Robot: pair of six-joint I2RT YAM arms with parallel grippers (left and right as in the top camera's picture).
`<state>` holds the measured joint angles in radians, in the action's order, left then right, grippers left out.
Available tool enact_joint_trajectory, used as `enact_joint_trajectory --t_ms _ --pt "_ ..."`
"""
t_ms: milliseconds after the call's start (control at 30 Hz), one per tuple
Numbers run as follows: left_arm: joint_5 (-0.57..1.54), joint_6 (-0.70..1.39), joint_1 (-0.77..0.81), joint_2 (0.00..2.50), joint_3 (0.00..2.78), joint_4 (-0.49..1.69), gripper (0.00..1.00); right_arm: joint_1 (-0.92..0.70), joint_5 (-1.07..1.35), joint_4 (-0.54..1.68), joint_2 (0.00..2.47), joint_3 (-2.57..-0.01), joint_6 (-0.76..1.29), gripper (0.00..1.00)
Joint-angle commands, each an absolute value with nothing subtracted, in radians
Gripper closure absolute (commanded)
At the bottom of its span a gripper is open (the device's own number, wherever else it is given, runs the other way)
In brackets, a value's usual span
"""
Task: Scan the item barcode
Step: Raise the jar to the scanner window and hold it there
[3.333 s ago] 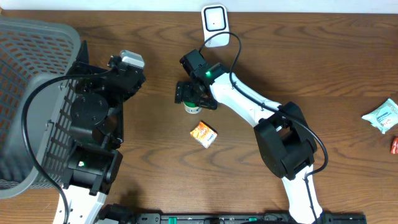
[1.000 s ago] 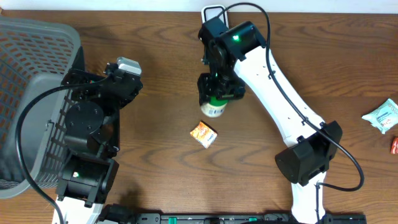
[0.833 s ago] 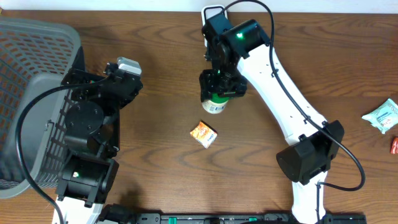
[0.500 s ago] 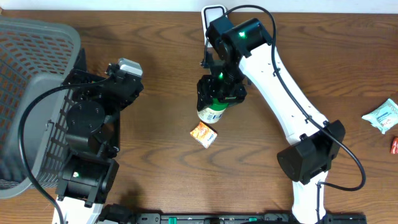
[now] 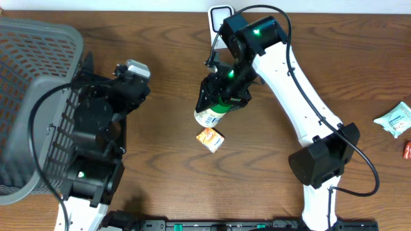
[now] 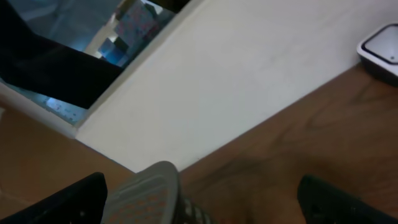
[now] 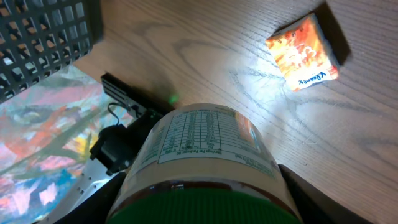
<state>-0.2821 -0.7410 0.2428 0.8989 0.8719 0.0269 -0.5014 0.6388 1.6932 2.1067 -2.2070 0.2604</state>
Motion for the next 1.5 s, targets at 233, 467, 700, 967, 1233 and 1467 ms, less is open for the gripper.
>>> enact_joint_trajectory --t_ms 233,467,700,967,1233,1467 --pt "-0.160 -0.748 0.239 0.985 0.881 0.026 0.02 -0.408 0.538 1.338 2.082 -2.223 0.336 0.46" --pt "-0.140 -0.748 0.239 0.997 0.881 0.026 0.02 -0.393 0.139 0.919 2.082 -2.223 0.344 0.51" --pt "-0.138 -0.748 0.239 0.999 0.881 0.026 0.02 -0.445 -0.279 0.661 2.131 -2.222 0.343 0.52" --pt "-0.138 -0.748 0.239 0.999 0.881 0.026 0.02 -0.458 -0.377 0.353 2.344 -2.222 0.240 0.52" --pt "-0.138 -0.748 0.239 0.999 0.881 0.028 0.02 -0.485 -0.525 0.087 2.503 -2.222 0.068 0.51" --pt "-0.138 -0.748 0.239 0.999 0.881 0.053 0.02 -0.513 -0.601 0.034 2.539 -2.222 0.009 0.57"
